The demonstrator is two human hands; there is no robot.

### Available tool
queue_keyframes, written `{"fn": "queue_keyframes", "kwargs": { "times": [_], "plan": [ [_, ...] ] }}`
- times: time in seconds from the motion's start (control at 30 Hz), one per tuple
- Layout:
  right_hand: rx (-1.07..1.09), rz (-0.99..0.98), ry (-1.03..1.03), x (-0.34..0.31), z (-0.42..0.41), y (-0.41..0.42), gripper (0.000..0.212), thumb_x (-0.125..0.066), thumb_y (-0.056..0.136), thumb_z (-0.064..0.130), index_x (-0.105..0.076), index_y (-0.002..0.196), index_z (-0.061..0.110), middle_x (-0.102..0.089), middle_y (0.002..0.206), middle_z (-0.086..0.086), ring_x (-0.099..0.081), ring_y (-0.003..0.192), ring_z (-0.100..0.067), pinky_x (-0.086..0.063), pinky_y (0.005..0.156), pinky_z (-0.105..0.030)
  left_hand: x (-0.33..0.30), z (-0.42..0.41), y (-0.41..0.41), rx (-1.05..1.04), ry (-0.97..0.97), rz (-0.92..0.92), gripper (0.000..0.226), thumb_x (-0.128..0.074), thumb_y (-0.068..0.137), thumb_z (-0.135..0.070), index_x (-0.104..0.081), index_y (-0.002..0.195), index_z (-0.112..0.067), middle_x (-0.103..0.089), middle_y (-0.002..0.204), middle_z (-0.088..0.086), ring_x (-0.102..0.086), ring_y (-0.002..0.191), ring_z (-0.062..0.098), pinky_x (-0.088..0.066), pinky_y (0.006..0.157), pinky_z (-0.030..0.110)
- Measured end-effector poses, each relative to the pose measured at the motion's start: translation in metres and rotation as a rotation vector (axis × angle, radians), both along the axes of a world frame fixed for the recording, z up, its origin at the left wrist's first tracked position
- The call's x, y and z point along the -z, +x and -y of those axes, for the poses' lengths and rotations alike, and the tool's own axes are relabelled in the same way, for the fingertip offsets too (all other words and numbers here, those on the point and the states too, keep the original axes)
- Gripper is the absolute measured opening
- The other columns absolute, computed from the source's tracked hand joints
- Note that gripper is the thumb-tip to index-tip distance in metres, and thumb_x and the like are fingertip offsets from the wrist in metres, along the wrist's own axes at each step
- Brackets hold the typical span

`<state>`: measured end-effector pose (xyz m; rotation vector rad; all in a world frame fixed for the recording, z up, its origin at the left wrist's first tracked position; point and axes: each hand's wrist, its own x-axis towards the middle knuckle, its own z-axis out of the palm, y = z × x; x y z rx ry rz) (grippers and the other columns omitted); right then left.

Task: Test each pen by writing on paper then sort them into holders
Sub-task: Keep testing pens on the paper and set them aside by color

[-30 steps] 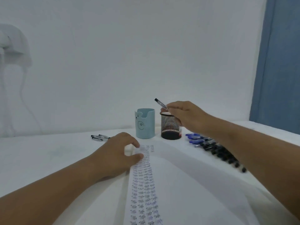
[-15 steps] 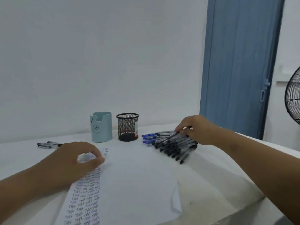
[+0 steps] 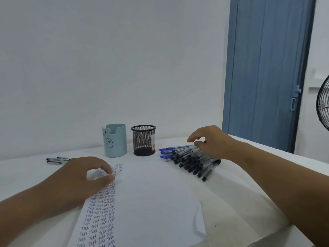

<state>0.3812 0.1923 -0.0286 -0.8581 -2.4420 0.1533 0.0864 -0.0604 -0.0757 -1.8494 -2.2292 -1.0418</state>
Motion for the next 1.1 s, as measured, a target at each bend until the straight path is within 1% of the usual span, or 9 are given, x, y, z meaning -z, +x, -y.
{"fn": "queue_keyframes", "kwargs": {
  "times": [0.17,0.33,0.43,0.53,0.63,0.83,0.93,1.0,1.1],
  "plan": [
    [-0.021,-0.013,0.038,0.0,0.003,-0.01,0.025,-0.059,0.098,0.011,-0.076,0.107,0.026,-0.07,0.105,0.016,-0.063,0.104,-0.008,-0.048,0.095,-0.024,0.002,-0.001,-0.004,-0.005,-0.001,0.021,0.022,-0.072,0.082,-0.054,-0.066,0.103,-0.056,-0.059,0.109,-0.044,-0.044,0.108,-0.025,-0.035,0.088,0.017],
    [-0.141,-0.023,0.042,-0.001,0.027,-0.041,0.023,-0.059,0.097,0.016,-0.075,0.103,0.03,-0.067,0.101,0.023,-0.06,0.099,0.001,-0.039,0.078,-0.001,-0.002,-0.002,-0.01,-0.011,0.004,0.025,0.011,-0.069,0.085,-0.052,-0.07,0.096,-0.05,-0.062,0.106,-0.042,-0.049,0.106,-0.021,-0.036,0.088,0.015],
    [-0.274,0.004,0.049,-0.003,0.054,-0.078,0.022,-0.059,0.096,0.016,-0.077,0.104,0.027,-0.07,0.102,0.017,-0.062,0.098,-0.004,-0.046,0.087,-0.015,-0.005,-0.003,-0.025,-0.071,0.029,0.012,0.005,-0.071,0.088,-0.044,-0.072,0.088,-0.04,-0.069,0.099,-0.031,-0.056,0.1,-0.015,-0.036,0.081,0.008],
    [-0.389,0.074,0.015,-0.005,0.077,-0.124,0.019,-0.06,0.097,0.02,-0.076,0.107,0.025,-0.071,0.099,0.014,-0.065,0.094,-0.008,-0.052,0.09,-0.026,-0.005,0.002,-0.05,-0.165,0.032,-0.03,0.004,-0.068,0.091,-0.041,-0.066,0.095,-0.041,-0.066,0.107,-0.026,-0.059,0.103,-0.005,-0.045,0.088,0.019],
    [-0.448,0.171,-0.011,-0.005,0.09,-0.158,0.019,-0.061,0.097,0.024,-0.076,0.107,0.025,-0.068,0.093,0.017,-0.064,0.089,-0.005,-0.051,0.083,-0.02,-0.002,0.007,-0.073,-0.277,-0.074,-0.149,0.02,-0.059,0.097,-0.04,-0.057,0.116,-0.045,-0.054,0.124,-0.028,-0.046,0.125,0.004,-0.039,0.108,0.04],
    [-0.538,0.287,0.035,0.018,0.084,-0.199,0.016,-0.063,0.094,0.023,-0.076,0.101,0.028,-0.064,0.085,0.024,-0.054,0.075,0.017,-0.035,0.066,-0.001,-0.002,0.005,-0.1,-0.391,-0.272,-0.142,0.041,-0.042,0.105,-0.029,-0.04,0.144,-0.041,-0.041,0.151,-0.014,-0.032,0.141,0.01,-0.026,0.114,0.041],
    [-0.563,0.168,0.056,0.038,0.08,-0.2,0.013,-0.063,0.095,0.022,-0.074,0.098,0.027,-0.06,0.085,0.025,-0.053,0.079,0.016,-0.037,0.07,-0.003,-0.002,-0.003,-0.1,-0.405,-0.319,-0.156,0.043,-0.041,0.105,-0.027,-0.039,0.145,-0.041,-0.042,0.149,-0.014,-0.035,0.14,0.014,-0.028,0.113,0.044],
    [-0.57,0.117,0.039,0.046,0.076,-0.199,0.011,-0.063,0.096,0.025,-0.073,0.099,0.028,-0.061,0.089,0.023,-0.056,0.082,0.005,-0.039,0.072,-0.009,-0.001,-0.008,-0.101,-0.415,-0.314,-0.2,0.042,-0.042,0.104,-0.026,-0.041,0.142,-0.043,-0.043,0.143,-0.013,-0.035,0.136,0.016,-0.031,0.11,0.045],
    [-0.573,0.107,0.02,0.048,0.074,-0.198,0.011,-0.063,0.096,0.026,-0.073,0.101,0.03,-0.061,0.092,0.022,-0.057,0.083,-0.002,-0.041,0.074,-0.01,0.0,-0.01,-0.102,-0.432,-0.264,-0.237,0.033,-0.047,0.103,-0.027,-0.057,0.128,-0.045,-0.048,0.126,-0.011,-0.04,0.123,0.017,-0.034,0.1,0.041]
  ]
}}
